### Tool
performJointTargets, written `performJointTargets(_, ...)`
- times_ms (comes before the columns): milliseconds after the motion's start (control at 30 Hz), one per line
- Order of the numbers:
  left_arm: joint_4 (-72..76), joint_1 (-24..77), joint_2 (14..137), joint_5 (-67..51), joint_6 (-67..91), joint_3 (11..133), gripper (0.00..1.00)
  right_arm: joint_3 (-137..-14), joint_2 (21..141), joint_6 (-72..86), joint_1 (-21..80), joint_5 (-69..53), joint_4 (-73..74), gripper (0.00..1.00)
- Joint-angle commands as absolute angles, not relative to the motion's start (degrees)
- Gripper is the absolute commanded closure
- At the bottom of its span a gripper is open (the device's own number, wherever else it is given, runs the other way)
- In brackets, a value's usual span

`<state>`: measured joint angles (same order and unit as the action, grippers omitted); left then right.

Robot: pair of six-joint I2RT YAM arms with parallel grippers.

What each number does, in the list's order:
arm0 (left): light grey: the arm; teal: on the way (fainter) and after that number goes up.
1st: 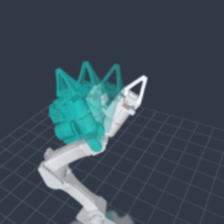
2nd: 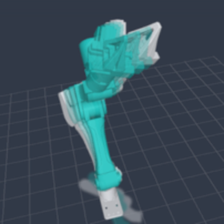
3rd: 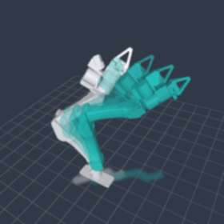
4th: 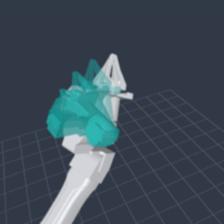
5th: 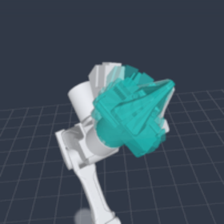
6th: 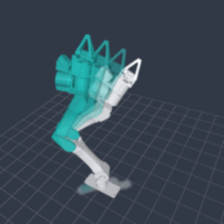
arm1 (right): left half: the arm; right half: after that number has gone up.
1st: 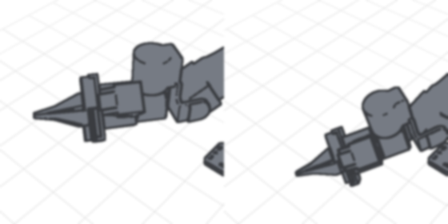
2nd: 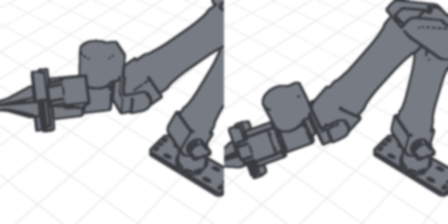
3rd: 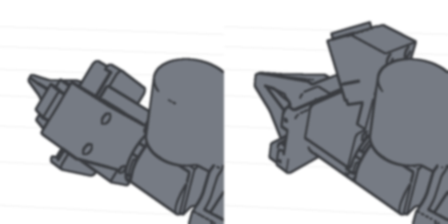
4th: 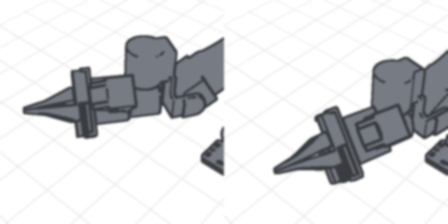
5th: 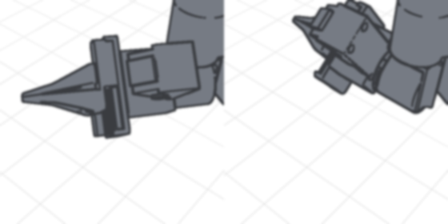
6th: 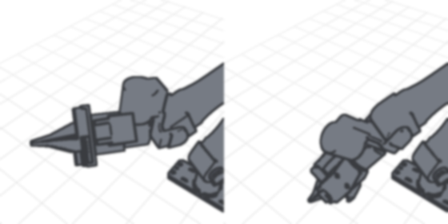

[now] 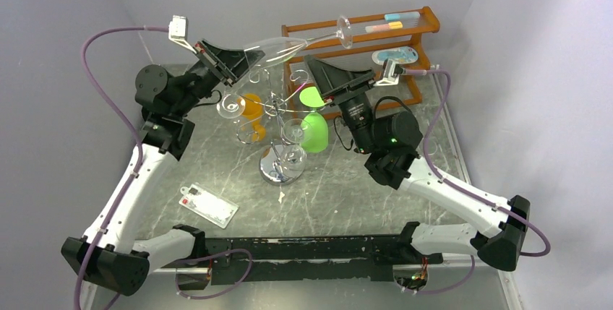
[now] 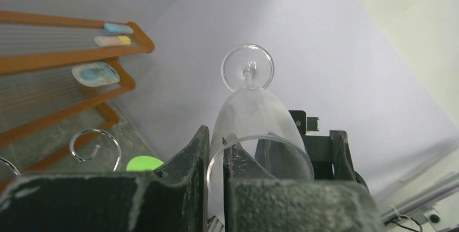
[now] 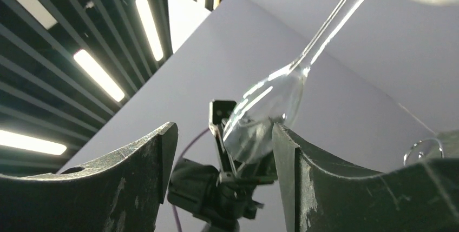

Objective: Place the wine glass upside down on the wine glass rack

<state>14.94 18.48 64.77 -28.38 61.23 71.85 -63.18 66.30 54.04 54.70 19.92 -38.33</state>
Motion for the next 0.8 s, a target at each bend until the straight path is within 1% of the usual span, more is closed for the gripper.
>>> performJointTargets(0,24.5,19.5,61.8,-30.0,67.2,69.0,0.95,-62.9,66.3,55.4,54.4,25.1,-43.1,0.32)
performJointTargets(67,27.4,19.5,61.6,-31.0,69.5,68.4,0.95,-64.4,66.6,56.9,54.5,27.4,-40.2,0.35)
performJointTargets(267,26.9,19.5,59.9,-31.3,69.8,68.5,0.95,-67.7,66.6,59.1,54.5,32.4,-33.1,0.38)
performJointTargets(400,28.1,19.5,59.7,-32.8,71.0,68.0,0.95,-68.6,67.7,56.8,54.4,29.9,-36.5,0.4)
performJointTargets(500,29.7,19.5,59.5,-33.3,72.5,67.0,0.95,-69.8,68.7,55.4,54.4,26.7,-37.6,0.46)
performJointTargets(600,29.5,19.5,59.5,-33.8,72.5,67.2,0.95,-70.2,69.5,55.6,54.4,25.4,-38.6,0.49)
performJointTargets(767,29.3,19.6,58.9,-34.4,72.5,67.1,0.95,-69.8,70.5,54.4,54.4,23.0,-43.4,0.5)
